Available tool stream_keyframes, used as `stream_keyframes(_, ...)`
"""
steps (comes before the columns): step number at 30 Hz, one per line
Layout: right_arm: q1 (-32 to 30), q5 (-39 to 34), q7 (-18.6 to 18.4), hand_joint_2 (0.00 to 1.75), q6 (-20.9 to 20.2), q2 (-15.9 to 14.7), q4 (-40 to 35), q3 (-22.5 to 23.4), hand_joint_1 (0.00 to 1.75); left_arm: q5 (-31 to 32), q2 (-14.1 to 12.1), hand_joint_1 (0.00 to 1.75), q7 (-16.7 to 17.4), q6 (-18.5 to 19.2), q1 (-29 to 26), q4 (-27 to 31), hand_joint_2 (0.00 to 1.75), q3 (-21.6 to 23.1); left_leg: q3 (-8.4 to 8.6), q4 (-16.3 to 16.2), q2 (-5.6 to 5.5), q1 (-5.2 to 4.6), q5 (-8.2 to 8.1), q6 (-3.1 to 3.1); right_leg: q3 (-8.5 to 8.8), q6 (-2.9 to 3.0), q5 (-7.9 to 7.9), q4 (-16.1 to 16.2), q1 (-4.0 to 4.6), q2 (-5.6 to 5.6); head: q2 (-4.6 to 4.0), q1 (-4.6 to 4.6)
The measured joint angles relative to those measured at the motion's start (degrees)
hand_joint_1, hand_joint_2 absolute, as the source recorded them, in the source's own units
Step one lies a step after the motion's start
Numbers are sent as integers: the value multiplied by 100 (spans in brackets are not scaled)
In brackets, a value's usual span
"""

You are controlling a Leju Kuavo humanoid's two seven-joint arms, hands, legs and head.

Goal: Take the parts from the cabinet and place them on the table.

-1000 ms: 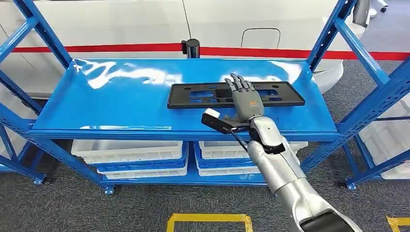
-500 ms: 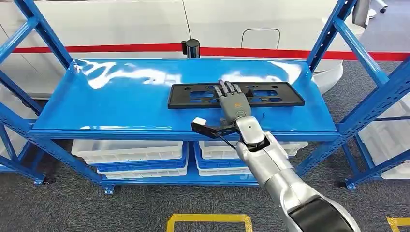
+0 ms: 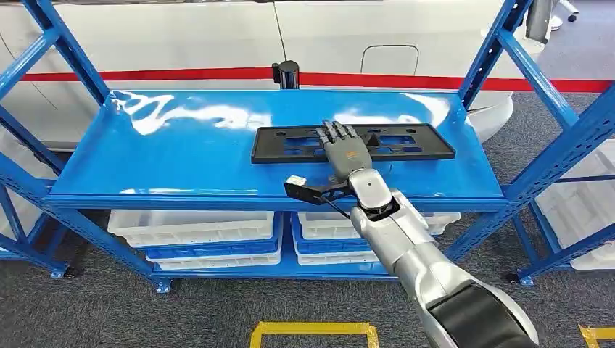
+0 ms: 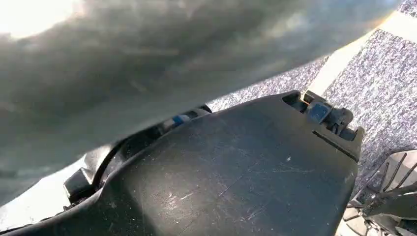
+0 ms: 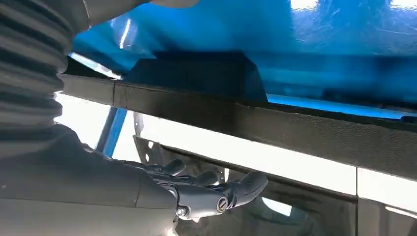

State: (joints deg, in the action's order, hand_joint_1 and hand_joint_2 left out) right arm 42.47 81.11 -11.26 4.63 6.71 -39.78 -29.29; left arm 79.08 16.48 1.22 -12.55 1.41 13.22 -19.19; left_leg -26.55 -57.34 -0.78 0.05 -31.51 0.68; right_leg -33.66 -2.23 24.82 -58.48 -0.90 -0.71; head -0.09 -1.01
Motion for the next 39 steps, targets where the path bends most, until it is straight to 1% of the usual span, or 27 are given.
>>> stream_keyframes(24, 35, 0, 0, 175, 0, 20, 85, -33, 0, 2, 0, 0, 0, 0, 0, -2, 0, 2, 9, 0, 0, 0, 0, 0, 9, 0, 0, 0, 0, 0, 0, 0)
stream_keyframes(25, 35, 0, 0, 175, 0, 22, 85, -33, 175, 2, 0, 0, 0, 0, 0, -2, 0, 2, 9, 0, 0, 0, 0, 0, 9, 0, 0, 0, 0, 0, 0, 0)
stream_keyframes(27, 30, 0, 0, 175, -4, 22, 87, -33, 175, 0, 2, 0, -2, 0, 0, -2, 0, 2, 9, 0, 0, 0, 0, 0, 9, 0, 0, 0, 0, 0, 0, 0)
stream_keyframes(28, 28, -20, -4, 175, -103, 20, 103, -35, 175, 2, 0, 0, -2, -2, 1, -2, 0, 2, 9, 0, 1, 0, 0, 0, 7, 0, 0, 0, 0, 0, 0, 0)
stream_keyframes(30, 84, -149, -85, 175, -545, 44, 210, -33, 175, 0, 0, 0, -24, -9, 14, 0, 0, 2, 18, 0, 12, 0, -1, 0, 12, 0, 0, 0, 0, -6, 0, 0)
stream_keyframes(31, 118, -157, -96, 175, -659, 52, 273, -33, 175, 0, 0, 0, -37, -4, 21, 0, 0, 2, 23, 1, 16, 0, -1, -1, 18, 0, 0, 1, 2, -10, 0, -2)
stream_keyframes(39, 211, -160, -96, 175, -721, 118, 662, -39, 175, -7, 2, 0, -103, 26, 60, -2, 0, 2, 48, 2, 12, 0, -2, 0, 48, 0, 0, 3, 4, -9, 0, 2)
